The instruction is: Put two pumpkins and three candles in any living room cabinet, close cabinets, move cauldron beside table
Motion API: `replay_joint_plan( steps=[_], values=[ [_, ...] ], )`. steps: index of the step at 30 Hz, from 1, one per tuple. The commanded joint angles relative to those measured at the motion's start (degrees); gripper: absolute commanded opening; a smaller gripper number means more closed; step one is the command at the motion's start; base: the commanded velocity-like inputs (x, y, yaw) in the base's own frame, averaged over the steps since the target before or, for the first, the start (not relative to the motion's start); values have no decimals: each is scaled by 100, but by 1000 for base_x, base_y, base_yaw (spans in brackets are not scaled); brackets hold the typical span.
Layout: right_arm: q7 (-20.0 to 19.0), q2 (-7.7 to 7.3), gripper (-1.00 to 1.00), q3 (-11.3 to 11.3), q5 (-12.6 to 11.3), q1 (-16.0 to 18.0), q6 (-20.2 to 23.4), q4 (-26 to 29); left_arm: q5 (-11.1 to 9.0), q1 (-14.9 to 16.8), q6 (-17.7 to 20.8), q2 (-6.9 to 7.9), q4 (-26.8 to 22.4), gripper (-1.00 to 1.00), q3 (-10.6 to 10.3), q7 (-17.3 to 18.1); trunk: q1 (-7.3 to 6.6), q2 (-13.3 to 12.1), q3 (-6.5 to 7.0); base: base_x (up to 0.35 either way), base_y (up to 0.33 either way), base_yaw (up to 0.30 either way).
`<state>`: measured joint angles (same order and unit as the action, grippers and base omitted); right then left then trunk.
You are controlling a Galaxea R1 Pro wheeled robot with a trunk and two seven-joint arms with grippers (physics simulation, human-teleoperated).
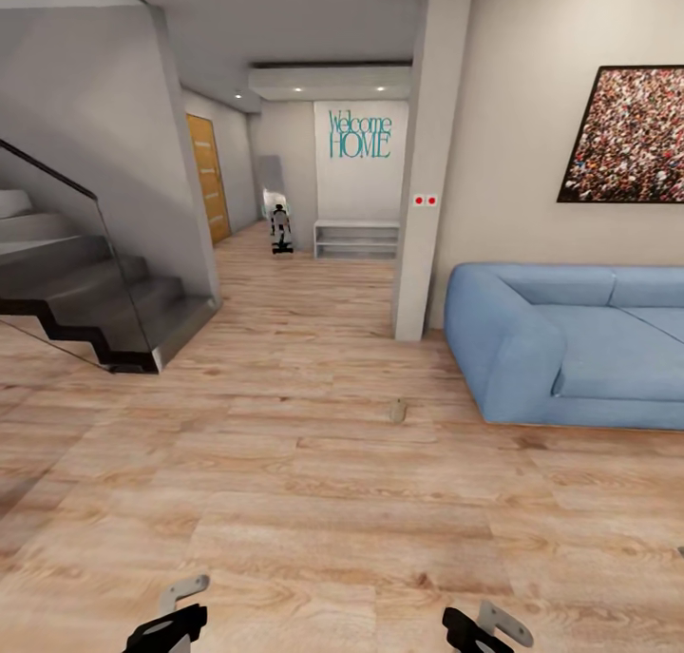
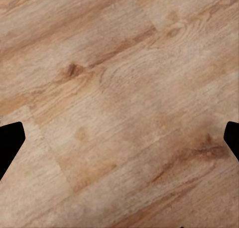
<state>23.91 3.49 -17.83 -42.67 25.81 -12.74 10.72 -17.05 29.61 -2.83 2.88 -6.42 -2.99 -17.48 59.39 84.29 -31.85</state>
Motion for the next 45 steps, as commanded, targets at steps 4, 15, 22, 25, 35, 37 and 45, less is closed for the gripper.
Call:
replay_joint_plan(
  steps=[4, 15, 22, 25, 35, 37, 45],
  values=[
    [0, 1, 100, 1, -1, 2, 0, 0, 0, -1, -1, -7, 0, 100, 0, -1, 0, 0, 0, 134, 0, 0],
    [0, 12, 100, 0, 29, 1, 0, 0, 0, -5, 0, 0, 0, 100, 0, 0, 0, 0, 0, 126, 0, 0],
    [0, 19, 100, -2, 42, 2, 0, 0, 0, -1, -4, 9, 0, 100, 0, 1, 0, 0, 0, 195, 0, 0],
    [0, 20, 100, -2, 40, 1, 0, 0, 0, 0, -4, 10, 0, 100, 0, 2, 0, 0, 0, 290, 0, 0],
    [-7, -2, 100, -17, 79, -1, 10, -15, 5, -7, 0, 11, 0, 100, 0, 2, 0, 0, 0, 324, 0, 0],
    [-7, -15, 100, -18, 78, 1, 16, -21, 7, -8, -2, 11, 0, 100, 0, 1, 0, 0, 0, 330, 0, 0],
    [0, 15, 100, -19, 84, -1, -1, -18, 6, -5, -1, 12, 0, 100, 0, 3, 0, 0, 0, 330, 0, 0]
  ],
)
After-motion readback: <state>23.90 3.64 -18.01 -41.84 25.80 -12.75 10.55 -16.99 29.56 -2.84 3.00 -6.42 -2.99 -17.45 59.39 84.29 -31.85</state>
